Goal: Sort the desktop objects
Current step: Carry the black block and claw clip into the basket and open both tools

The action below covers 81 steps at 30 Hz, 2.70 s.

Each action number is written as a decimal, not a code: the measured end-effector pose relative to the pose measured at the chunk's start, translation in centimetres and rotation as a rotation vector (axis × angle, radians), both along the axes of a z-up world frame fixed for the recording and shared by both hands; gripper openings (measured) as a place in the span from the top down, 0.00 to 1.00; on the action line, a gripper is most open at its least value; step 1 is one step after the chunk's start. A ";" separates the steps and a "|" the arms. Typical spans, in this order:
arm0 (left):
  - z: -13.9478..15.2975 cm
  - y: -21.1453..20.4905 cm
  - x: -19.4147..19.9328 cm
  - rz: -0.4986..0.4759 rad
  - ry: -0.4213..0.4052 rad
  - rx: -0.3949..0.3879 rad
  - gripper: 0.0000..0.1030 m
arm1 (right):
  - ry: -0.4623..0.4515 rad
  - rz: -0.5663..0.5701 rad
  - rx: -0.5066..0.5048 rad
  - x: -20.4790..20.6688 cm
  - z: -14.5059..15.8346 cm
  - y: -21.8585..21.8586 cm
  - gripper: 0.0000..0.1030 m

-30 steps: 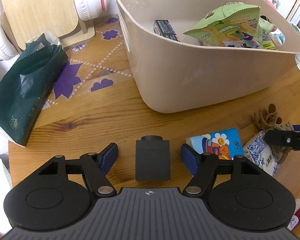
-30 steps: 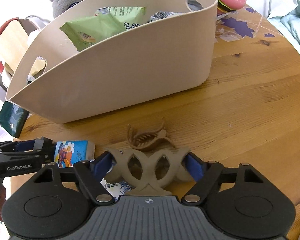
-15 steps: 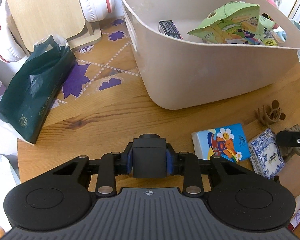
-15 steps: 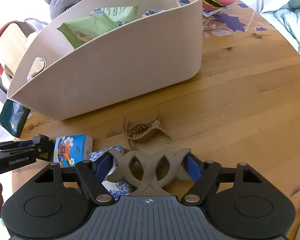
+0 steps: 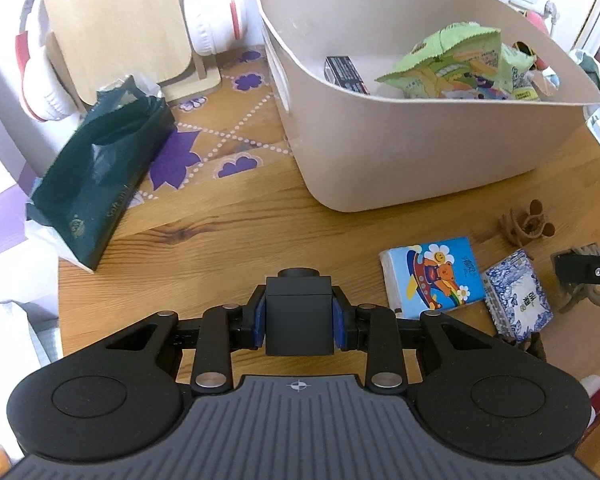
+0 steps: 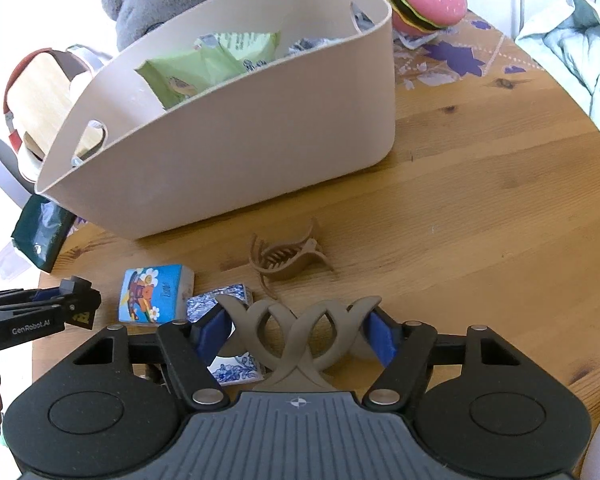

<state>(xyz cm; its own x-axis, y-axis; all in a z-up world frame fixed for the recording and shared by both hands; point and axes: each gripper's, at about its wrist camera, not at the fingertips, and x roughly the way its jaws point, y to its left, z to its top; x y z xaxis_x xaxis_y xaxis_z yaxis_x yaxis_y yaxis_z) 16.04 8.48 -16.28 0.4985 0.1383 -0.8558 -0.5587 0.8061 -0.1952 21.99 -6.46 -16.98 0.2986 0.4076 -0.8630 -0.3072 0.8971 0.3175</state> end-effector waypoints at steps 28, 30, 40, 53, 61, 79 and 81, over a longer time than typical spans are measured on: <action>12.8 3.1 3.0 0.032 -0.255 0.190 0.69 | -0.311 0.028 0.140 3.8 12.2 -2.8 0.32; 13.5 3.0 3.9 0.025 -0.271 0.201 0.69 | -0.321 0.014 0.161 4.5 13.0 -2.6 0.32; 13.4 3.6 8.9 -0.008 -0.266 0.200 0.69 | -0.374 0.004 0.222 9.1 15.3 0.3 0.32; 7.6 2.1 12.5 -0.095 -0.121 0.140 0.69 | -0.287 0.102 0.071 12.0 10.7 4.2 0.32; 5.7 1.2 12.4 -0.130 -0.070 0.125 0.69 | -0.223 0.119 0.035 12.3 8.7 4.3 0.32; 8.1 0.2 9.6 -0.097 -0.137 0.191 0.36 | -0.259 0.132 0.009 11.5 10.4 3.3 0.11; 8.5 0.0 8.9 -0.091 -0.145 0.195 0.36 | -0.271 0.132 0.013 11.1 11.0 3.1 0.06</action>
<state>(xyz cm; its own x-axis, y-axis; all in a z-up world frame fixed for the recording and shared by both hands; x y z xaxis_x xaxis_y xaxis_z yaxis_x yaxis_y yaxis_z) 24.94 8.47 -7.81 0.6319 0.2428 -0.7361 -0.4596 0.8821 -0.1035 33.11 -3.41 -6.00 0.4608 0.4691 -0.7534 -0.4962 0.8400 0.2195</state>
